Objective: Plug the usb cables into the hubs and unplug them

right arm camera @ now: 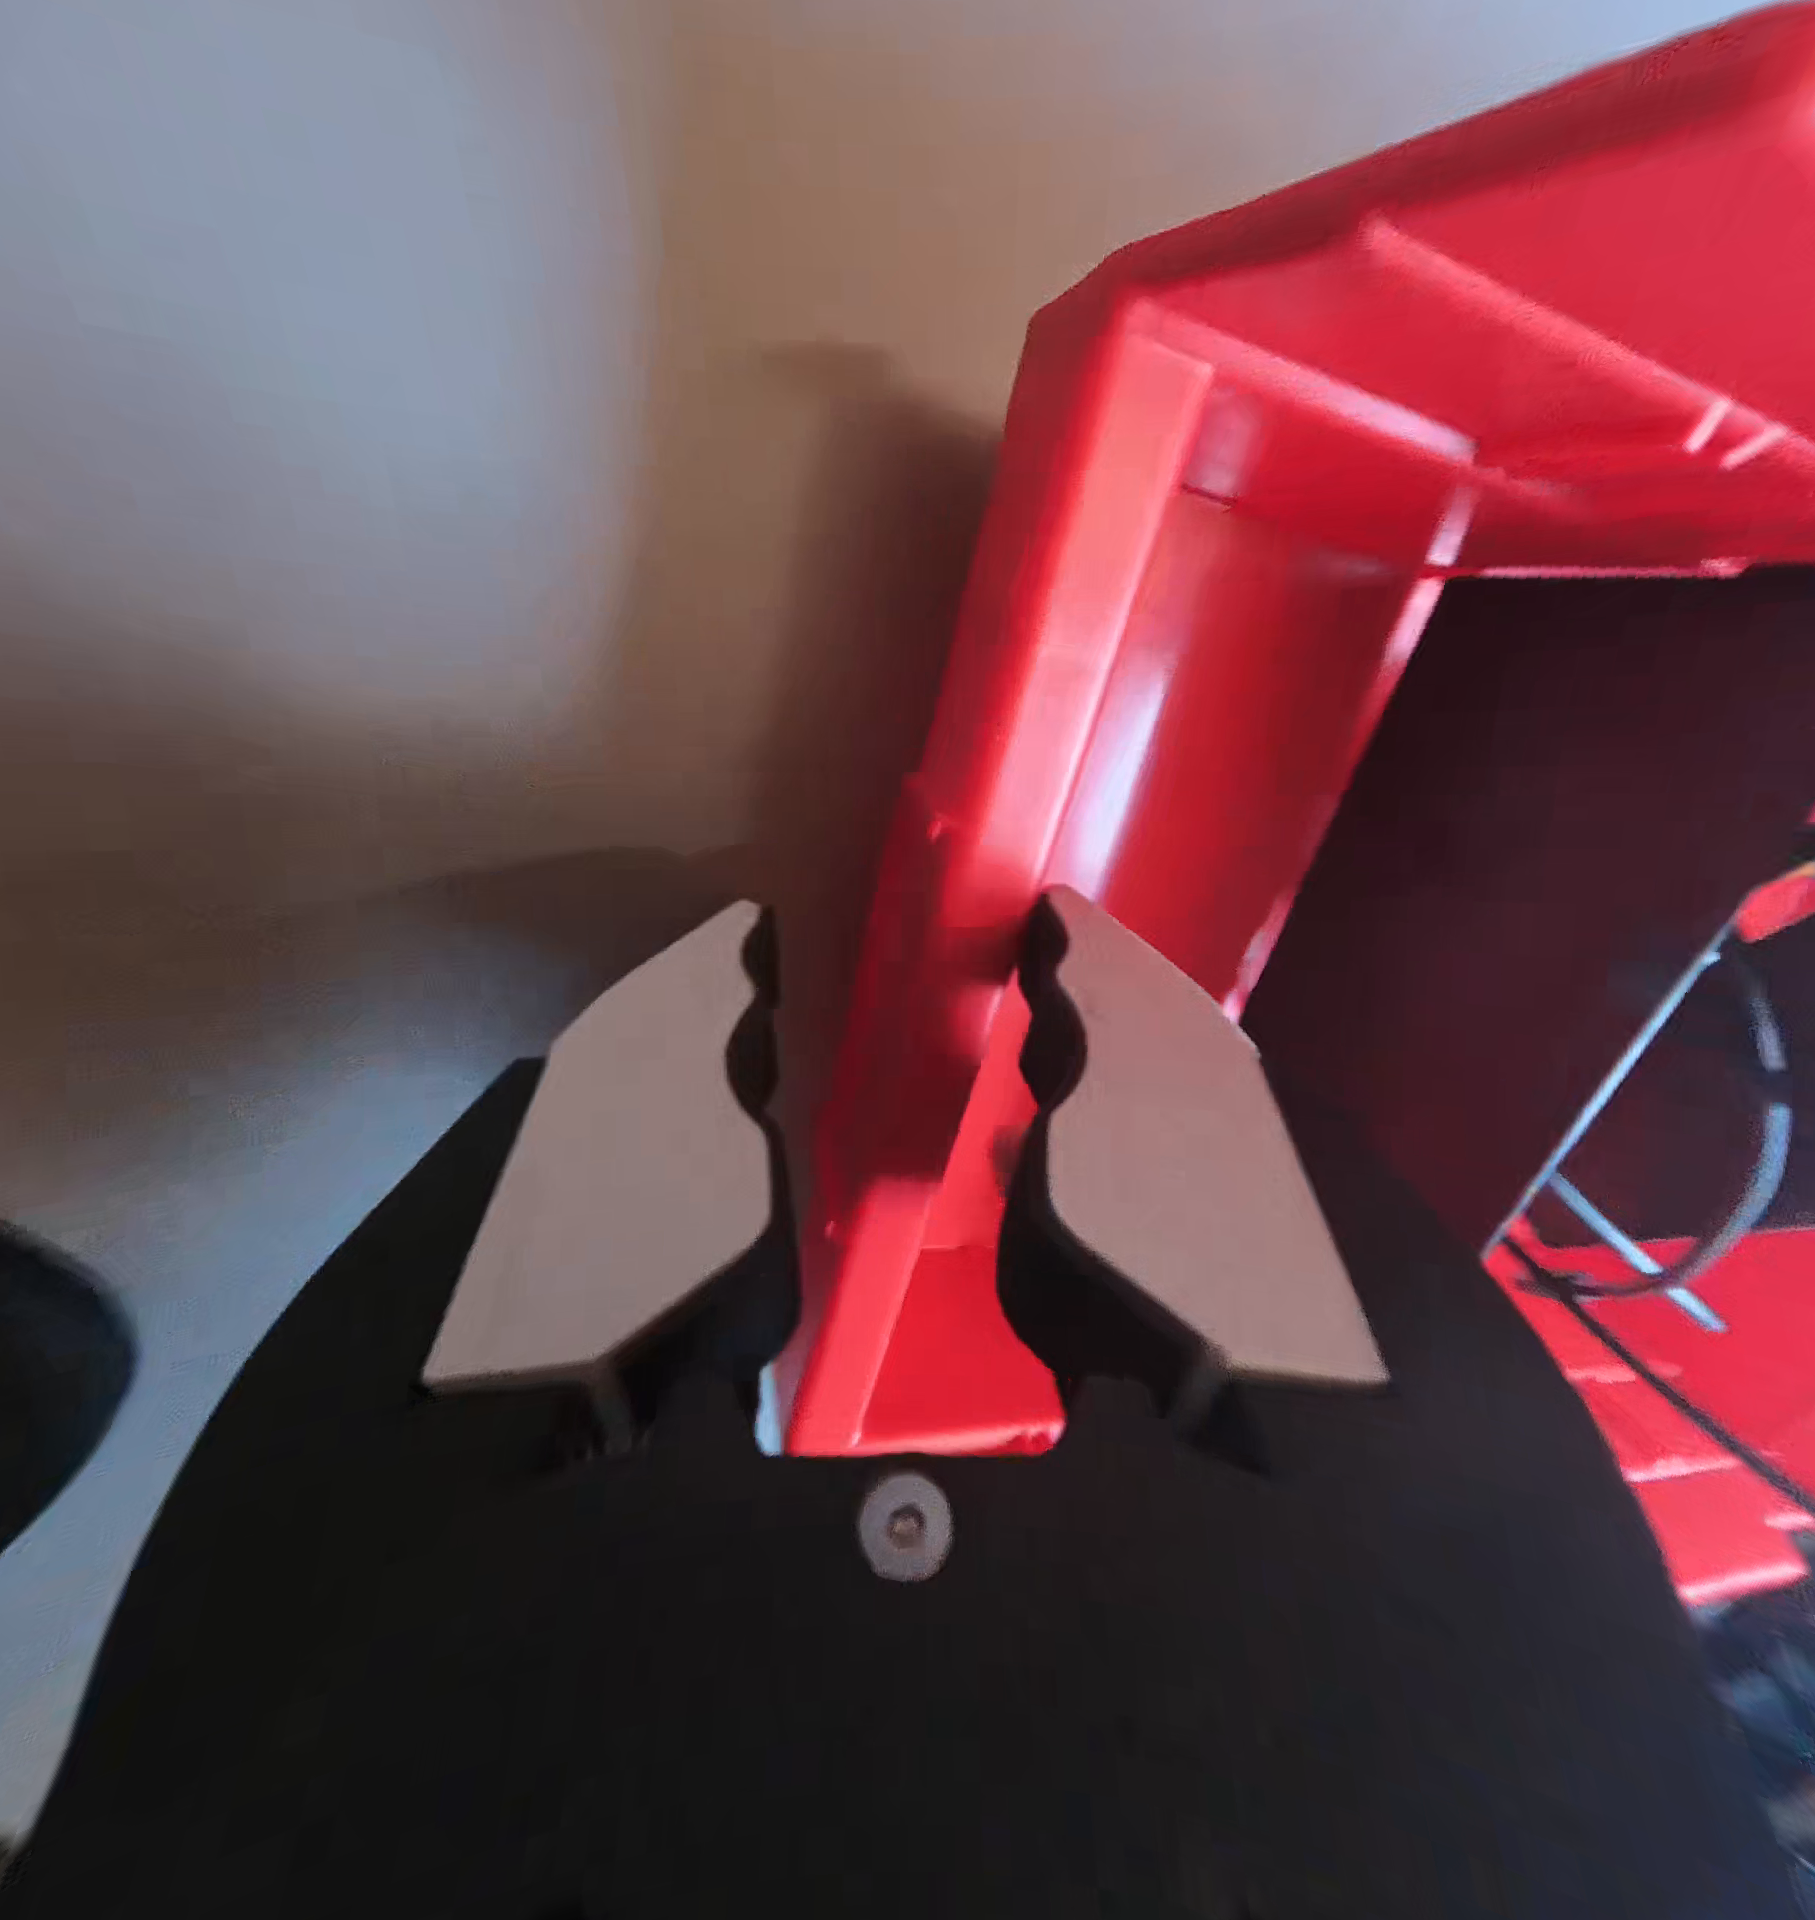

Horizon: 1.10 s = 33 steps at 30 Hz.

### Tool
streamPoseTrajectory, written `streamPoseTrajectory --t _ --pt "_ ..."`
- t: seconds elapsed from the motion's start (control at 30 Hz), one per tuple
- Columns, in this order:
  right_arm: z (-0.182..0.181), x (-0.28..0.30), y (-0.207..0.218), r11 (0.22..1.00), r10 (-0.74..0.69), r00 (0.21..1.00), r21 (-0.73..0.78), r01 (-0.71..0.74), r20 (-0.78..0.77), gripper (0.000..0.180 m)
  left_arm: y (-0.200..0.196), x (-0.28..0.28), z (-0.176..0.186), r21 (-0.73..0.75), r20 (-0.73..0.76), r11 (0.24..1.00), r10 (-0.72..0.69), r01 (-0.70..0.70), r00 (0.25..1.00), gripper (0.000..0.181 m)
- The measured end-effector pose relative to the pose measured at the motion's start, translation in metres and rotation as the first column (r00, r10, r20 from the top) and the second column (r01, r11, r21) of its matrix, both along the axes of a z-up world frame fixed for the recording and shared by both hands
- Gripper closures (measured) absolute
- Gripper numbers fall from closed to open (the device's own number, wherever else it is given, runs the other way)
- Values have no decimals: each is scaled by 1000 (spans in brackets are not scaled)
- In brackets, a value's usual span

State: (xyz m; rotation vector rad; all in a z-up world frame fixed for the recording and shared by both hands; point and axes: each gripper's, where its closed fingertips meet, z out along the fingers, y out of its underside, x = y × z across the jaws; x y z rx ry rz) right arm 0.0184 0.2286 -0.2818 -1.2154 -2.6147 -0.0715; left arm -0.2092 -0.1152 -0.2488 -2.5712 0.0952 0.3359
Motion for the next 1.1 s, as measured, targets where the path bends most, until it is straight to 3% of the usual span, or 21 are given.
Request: streamPoseTrajectory --t 0.03,0.1,0.23,0.4,0.63,0.73,0.83,0.9,0.97,1.03,1.1 --pt "0 -6 4 998 21 1000 56 -20 -22 148 -7 -5 -13 -76 -13 997 -9 8 1000 111" --pt "3 -5 -6 997 45 999 64 -44 -14 148 -10 -12 -31 -160 -71 987 -42 30 997 118" --pt "1 17 -54 988 151 988 38 -150 -36 148 12 -14 -43 -171 -228 964 -238 202 944 152" --pt "3 50 -110 972 233 964 73 -225 -131 149 52 6 -43 -148 -243 943 -326 298 913 152" --pt "22 73 -181 977 166 909 -58 -203 -382 152 131 64 -41 -106 -250 829 -556 549 793 151" --pt "67 86 -197 962 13 835 -221 -160 -550 149 142 67 -36 -74 -277 825 -556 560 783 149" --pt "106 113 -165 937 -242 686 -348 -18 -686 145 131 76 -3 105 -262 861 -458 497 849 142" --pt "115 134 -128 887 -437 545 -444 127 -716 142 119 103 23 292 -121 858 -406 424 906 140" --pt "102 151 -97 803 -593 424 -543 248 -684 129 108 151 44 486 138 821 -412 301 901 139" --pt "78 155 -85 728 -685 377 -616 303 -624 116 103 196 51 575 338 803 -408 157 848 130" --pt "63 143 -87 662 -745 353 -693 285 -567 111 109 229 46 607 434 794 -363 30 824 118"
